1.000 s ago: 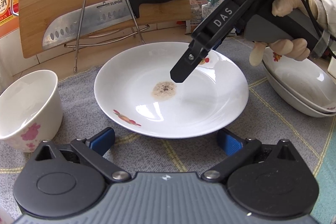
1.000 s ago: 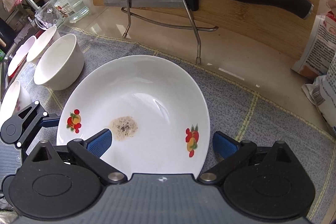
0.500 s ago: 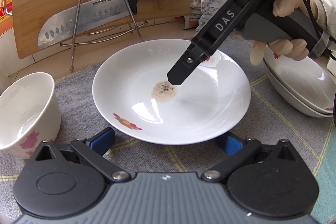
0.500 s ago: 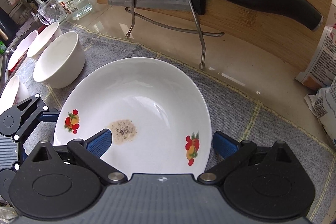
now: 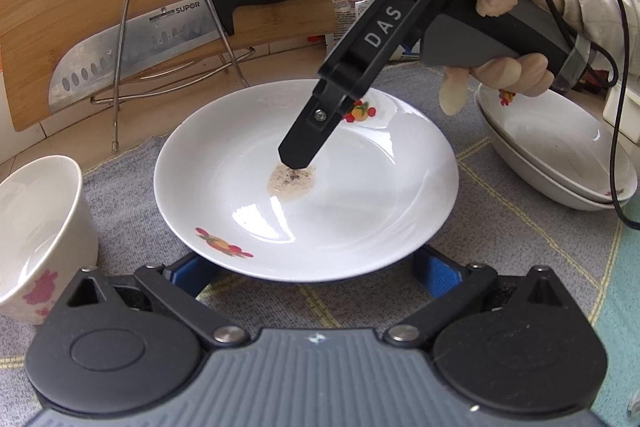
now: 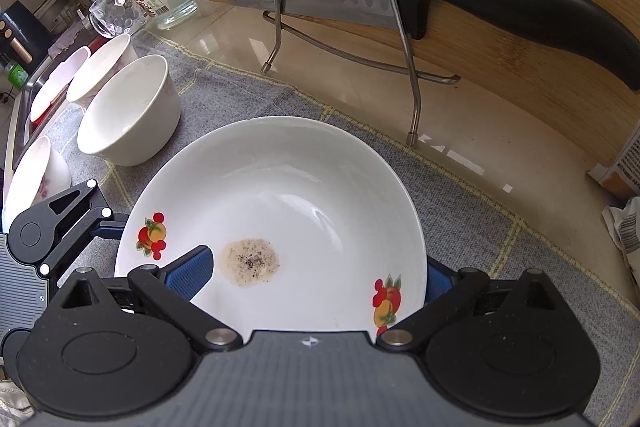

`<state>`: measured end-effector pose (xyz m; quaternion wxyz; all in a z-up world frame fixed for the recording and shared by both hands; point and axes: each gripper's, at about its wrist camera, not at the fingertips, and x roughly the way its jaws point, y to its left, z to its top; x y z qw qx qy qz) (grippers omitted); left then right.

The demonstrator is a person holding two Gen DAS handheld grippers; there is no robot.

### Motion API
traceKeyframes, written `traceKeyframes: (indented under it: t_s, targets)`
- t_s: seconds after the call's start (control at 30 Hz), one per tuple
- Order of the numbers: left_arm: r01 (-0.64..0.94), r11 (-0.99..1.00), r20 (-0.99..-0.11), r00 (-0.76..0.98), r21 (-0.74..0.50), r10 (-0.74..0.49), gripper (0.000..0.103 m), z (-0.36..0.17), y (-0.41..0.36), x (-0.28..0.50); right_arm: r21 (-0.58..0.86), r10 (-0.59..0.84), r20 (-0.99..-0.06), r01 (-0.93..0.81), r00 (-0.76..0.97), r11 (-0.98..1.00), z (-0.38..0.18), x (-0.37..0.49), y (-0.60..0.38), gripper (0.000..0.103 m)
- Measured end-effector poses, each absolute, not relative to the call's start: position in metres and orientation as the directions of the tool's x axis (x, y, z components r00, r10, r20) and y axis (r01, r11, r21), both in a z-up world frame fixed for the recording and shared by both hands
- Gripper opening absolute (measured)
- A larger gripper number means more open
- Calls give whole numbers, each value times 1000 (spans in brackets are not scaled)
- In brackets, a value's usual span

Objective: Organize plates and bowls
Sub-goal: 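Lift the stained plate off the towel with the right gripper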

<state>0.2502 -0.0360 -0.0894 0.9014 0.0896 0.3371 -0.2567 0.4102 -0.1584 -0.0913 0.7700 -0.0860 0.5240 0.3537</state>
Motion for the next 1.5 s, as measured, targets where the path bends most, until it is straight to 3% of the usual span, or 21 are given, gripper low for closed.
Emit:
traceKeyframes:
  t_s: [0.4, 1.5]
  targets:
    - [515, 857, -645, 653, -6, -397, 100, -89, -34, 251, 312, 504, -851, -626, 151, 715, -89, 423, -164, 103]
    - [536, 844, -653, 643, 9, -401, 100, -69, -30, 229, 340, 526, -837, -610, 150, 716, -69, 400, -167, 103]
